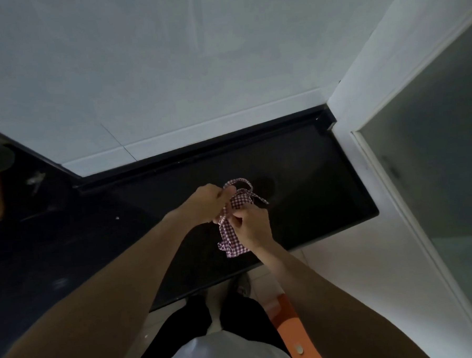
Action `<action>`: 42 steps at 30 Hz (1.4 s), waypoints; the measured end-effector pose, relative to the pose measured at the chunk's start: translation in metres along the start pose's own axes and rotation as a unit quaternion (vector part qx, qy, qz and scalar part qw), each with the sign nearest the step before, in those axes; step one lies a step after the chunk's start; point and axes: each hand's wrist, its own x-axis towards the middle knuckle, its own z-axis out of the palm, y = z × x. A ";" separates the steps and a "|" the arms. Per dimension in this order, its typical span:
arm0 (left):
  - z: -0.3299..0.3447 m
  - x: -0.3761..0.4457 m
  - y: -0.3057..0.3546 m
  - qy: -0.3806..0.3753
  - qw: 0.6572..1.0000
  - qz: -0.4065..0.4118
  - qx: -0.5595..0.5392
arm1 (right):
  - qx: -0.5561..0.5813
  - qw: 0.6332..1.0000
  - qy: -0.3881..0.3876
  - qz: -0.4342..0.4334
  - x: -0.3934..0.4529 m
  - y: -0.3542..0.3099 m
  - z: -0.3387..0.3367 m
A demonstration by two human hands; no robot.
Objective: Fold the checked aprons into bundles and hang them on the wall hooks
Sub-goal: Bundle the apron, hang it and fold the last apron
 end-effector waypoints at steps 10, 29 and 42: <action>0.016 -0.008 -0.013 0.018 0.992 0.069 -0.100 | 0.278 0.942 -0.157 0.103 -0.004 -0.006 -0.015; -0.006 -0.027 -0.045 -0.023 0.934 0.015 0.357 | 0.160 0.960 -0.192 0.128 0.007 -0.022 -0.022; 0.034 -0.026 -0.052 0.070 0.983 0.113 0.125 | 0.109 0.961 -0.209 0.145 0.009 -0.031 -0.020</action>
